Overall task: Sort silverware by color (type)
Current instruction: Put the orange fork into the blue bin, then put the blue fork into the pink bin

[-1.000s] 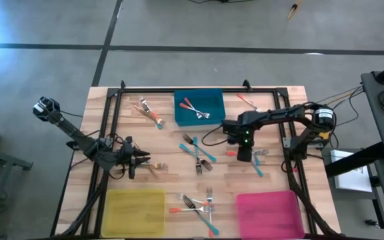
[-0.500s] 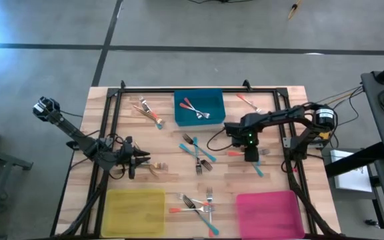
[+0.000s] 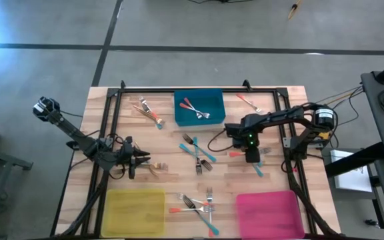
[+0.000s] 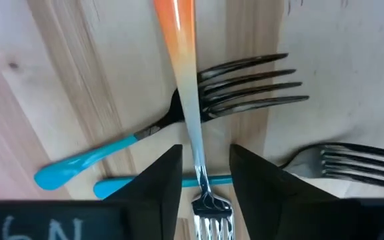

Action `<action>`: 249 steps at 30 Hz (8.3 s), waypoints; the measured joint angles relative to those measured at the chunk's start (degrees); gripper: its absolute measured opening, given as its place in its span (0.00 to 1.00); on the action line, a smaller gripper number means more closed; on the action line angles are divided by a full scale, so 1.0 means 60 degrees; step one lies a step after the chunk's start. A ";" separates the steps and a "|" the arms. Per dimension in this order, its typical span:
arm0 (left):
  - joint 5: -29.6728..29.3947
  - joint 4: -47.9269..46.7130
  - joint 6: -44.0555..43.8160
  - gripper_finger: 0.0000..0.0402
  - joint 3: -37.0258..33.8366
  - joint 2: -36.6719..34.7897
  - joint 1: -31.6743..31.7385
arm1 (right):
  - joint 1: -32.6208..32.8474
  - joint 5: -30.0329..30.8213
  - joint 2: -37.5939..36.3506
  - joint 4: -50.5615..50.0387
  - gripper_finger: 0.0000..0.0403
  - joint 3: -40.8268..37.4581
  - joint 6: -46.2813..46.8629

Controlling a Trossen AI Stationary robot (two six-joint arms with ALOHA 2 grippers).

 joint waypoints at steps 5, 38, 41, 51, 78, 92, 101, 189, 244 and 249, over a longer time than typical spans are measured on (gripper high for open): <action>0.0000 0.0000 -0.0002 0.19 0.0000 0.0000 0.0002 | 0.0000 -0.0003 0.0000 0.0075 0.30 -0.0029 -0.0106; 0.0000 -0.0003 -0.0003 0.19 0.0000 0.0000 0.0000 | -0.0069 0.0510 -0.1600 0.1777 0.03 0.2011 0.1093; 0.0000 -0.0004 -0.0003 0.19 0.0000 0.0000 0.0003 | -0.0139 0.0965 -0.1582 0.4176 0.03 0.2358 0.1156; 0.0000 0.0004 0.0000 0.19 0.0000 0.0000 0.0003 | -0.0902 0.3351 0.0447 0.8038 0.03 0.3686 0.0637; 0.0000 0.0000 -0.0003 0.19 0.0001 0.0007 0.0002 | -0.1236 0.2570 0.3145 -0.4871 0.29 0.9773 0.4412; 0.0000 0.0000 -0.0002 0.19 0.0000 0.0000 0.0000 | 0.0432 0.1944 0.1017 -0.4032 0.23 0.4995 0.6069; 0.0000 0.0000 0.0000 0.19 0.0003 0.0000 0.0003 | 0.0474 0.0849 -0.0928 -0.1859 0.25 0.1814 0.8148; 0.0000 0.0000 -0.0001 0.19 0.0002 0.0004 0.0000 | 0.2578 0.0229 -0.6082 0.3037 0.02 -0.0777 0.7931; 0.0000 0.0000 -0.0003 0.19 0.0002 0.0000 0.0000 | 0.7132 0.2306 -0.4644 0.1128 0.24 -0.0759 1.0825; 0.0000 0.0000 -0.0002 0.19 0.0001 0.0000 0.0000 | 0.6009 0.3184 -0.4638 0.1130 0.29 -0.0755 1.0616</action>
